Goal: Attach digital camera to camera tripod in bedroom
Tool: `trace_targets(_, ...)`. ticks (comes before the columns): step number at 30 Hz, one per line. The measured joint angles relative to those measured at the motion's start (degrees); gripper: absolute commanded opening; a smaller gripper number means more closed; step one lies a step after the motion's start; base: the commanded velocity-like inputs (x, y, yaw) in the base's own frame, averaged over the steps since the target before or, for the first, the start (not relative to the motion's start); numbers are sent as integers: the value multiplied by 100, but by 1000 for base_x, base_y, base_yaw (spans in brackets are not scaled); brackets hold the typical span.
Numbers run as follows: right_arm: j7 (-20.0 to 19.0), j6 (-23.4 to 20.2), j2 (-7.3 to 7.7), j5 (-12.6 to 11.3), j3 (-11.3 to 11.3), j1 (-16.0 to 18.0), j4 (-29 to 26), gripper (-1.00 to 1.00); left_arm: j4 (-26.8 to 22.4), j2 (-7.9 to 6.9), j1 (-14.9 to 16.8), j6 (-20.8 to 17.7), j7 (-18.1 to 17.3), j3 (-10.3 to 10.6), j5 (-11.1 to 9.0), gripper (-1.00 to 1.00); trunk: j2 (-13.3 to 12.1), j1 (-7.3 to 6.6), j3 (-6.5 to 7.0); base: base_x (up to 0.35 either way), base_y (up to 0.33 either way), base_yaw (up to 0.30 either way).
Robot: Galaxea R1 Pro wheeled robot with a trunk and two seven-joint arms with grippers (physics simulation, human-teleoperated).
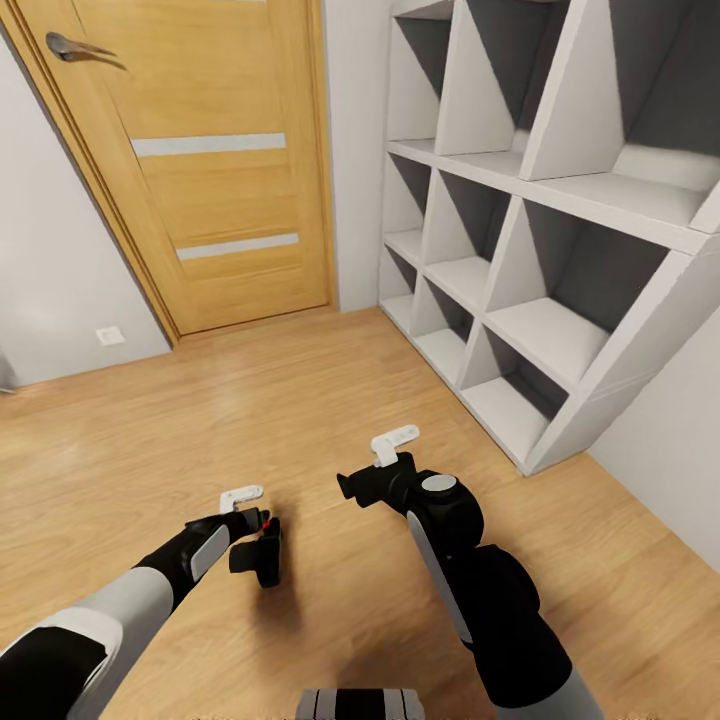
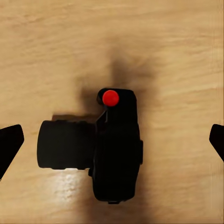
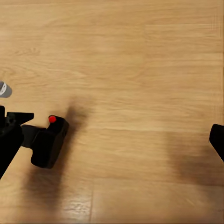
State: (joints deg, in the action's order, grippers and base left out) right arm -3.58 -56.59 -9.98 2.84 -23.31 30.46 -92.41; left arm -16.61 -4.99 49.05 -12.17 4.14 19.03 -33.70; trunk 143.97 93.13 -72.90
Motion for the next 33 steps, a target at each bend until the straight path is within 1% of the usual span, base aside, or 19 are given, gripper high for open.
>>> trace_targets(15, 0, 0, 0, 0, 0, -6, 0, 100, -6, 30, 8, 40, 1, 2, 3, 100, 20, 39, -333, 0, 0, 0)
trace_targets(20, 2, 1, 0, 0, 0, -8, 0, 100, -37, 36, -28, 550, 34, 11, -5, 100, 27, 52, -443, 0, 0, 0)
trace_targets(23, 4, 2, 0, 0, -4, -8, 0, 100, -44, 24, -36, 745, 24, 7, -9, 100, 31, 59, -510, 0, 0, 0)
trace_targets(28, 7, 7, 0, 0, -15, -8, 0, 100, -50, 15, -41, 904, 10, 12, -11, 100, 38, 72, -621, 0, 0, 0)
trace_targets(33, 7, 8, 0, 0, -28, -10, 0, 100, -52, 27, -43, 961, 30, 23, -13, 100, 44, 85, -732, 0, 0, 0)
